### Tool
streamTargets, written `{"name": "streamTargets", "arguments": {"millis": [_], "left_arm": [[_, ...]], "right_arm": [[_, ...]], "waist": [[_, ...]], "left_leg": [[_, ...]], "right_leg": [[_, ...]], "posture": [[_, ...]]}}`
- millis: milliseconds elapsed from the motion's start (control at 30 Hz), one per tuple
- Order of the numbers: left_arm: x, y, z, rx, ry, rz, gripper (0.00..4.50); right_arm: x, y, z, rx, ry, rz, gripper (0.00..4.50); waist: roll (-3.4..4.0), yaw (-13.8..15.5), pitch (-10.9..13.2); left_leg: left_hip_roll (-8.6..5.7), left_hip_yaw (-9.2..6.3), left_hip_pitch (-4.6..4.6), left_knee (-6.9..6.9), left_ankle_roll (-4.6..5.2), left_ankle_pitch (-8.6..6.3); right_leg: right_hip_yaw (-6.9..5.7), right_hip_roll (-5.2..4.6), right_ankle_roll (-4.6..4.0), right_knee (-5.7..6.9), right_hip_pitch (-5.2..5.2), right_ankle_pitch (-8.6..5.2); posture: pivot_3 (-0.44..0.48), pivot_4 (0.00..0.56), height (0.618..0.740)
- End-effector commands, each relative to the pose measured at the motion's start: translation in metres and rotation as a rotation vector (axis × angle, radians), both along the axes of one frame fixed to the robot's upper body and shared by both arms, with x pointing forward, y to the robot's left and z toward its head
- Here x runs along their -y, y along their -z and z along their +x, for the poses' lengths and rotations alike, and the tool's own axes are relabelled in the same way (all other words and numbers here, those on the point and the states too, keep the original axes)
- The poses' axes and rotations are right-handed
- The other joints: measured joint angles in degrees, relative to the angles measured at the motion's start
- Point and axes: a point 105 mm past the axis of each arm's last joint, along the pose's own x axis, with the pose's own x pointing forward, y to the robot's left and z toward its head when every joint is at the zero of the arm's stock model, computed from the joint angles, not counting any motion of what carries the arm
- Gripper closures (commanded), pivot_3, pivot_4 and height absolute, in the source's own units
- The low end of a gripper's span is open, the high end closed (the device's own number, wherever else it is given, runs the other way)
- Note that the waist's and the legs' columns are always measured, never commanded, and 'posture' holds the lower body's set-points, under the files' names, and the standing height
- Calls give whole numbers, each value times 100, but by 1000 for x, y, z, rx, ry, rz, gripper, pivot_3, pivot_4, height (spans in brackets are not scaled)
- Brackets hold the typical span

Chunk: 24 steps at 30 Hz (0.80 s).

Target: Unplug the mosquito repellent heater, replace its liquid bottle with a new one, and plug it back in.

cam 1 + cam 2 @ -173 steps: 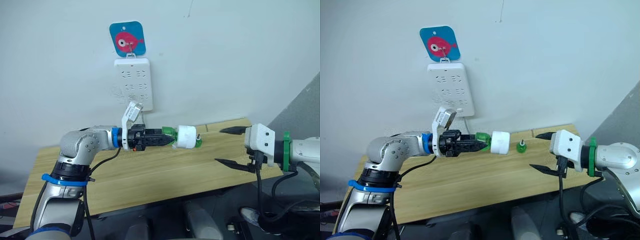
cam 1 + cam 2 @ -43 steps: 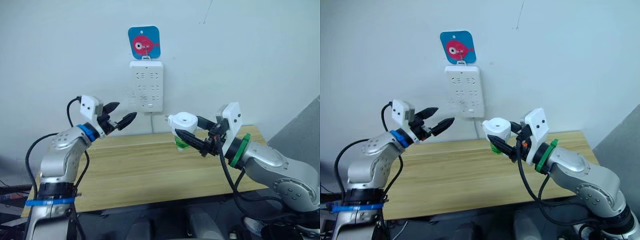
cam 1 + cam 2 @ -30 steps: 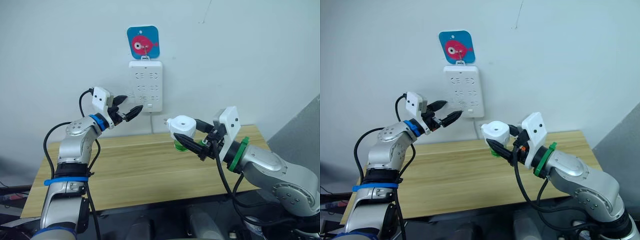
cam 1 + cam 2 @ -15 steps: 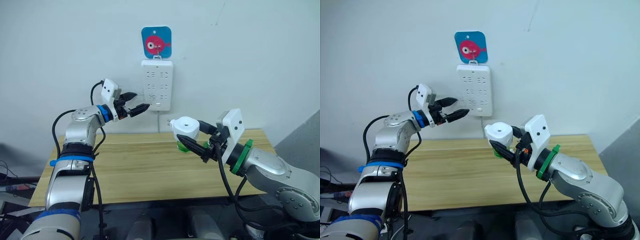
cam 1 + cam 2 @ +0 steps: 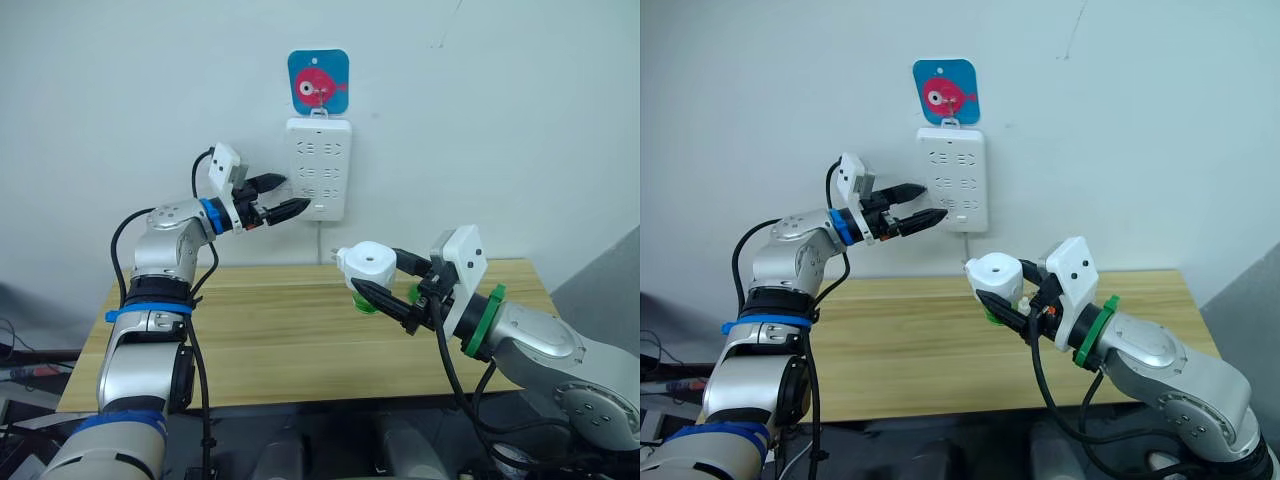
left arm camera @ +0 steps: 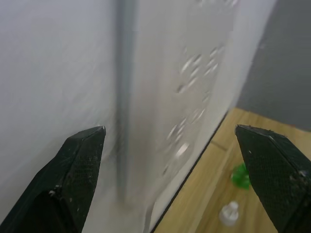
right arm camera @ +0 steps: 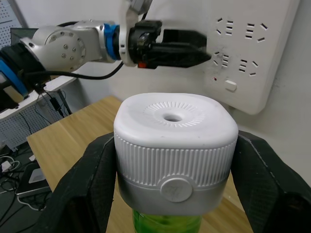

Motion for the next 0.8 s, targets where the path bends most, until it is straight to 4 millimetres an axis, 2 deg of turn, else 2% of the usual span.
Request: {"name": "streamTargets", "arguments": {"millis": [33, 167, 467, 600, 700, 800], "left_arm": [[0, -17, -5, 66, 41, 16, 0], [1, -16, -1, 82, 30, 43, 0], [0, -5, 2, 53, 37, 102, 0], [1, -9, 2, 31, 61, 68, 0], [2, -12, 2, 36, 65, 55, 586], [2, -13, 2, 36, 66, 53, 1517]], "right_arm": [[-1, -11, -8, 55, -26, 5, 1500], [-1, -11, -8, 55, -32, -2, 1500], [-1, -10, -9, 55, -32, -8, 1500], [-1, -10, -10, 51, -40, -11, 1500], [-1, -10, -10, 52, -41, -11, 1500], [-1, -10, -9, 51, -40, -10, 1500]], "waist": [[0, -91, 0], [1, -196, 0], [1, -222, -1], [2, -252, -1], [2, -259, -1], [1, -264, -1]], "left_leg": [[0, -8, 1, -3, 1, 0], [6, -29, 4, -14, 0, 0], [-2, -34, 6, -10, -2, 2], [0, -38, 6, -12, -2, 2], [0, -41, 5, -13, -2, 2], [0, -40, 4, -13, -2, 2]], "right_leg": [[-12, -3, 0, 2, 0, 0], [-33, -1, -1, 8, -3, 0], [-34, 2, 0, 5, 7, 0], [-38, 2, -1, 7, 5, 0], [-40, 2, -1, 8, 4, 0], [-38, 2, -1, 8, 4, 0]], "posture": [[-223, 116, 740], [-222, 115, 740], [-236, 116, 740], [-234, 115, 740], [-232, 114, 740], [-232, 113, 740]]}}
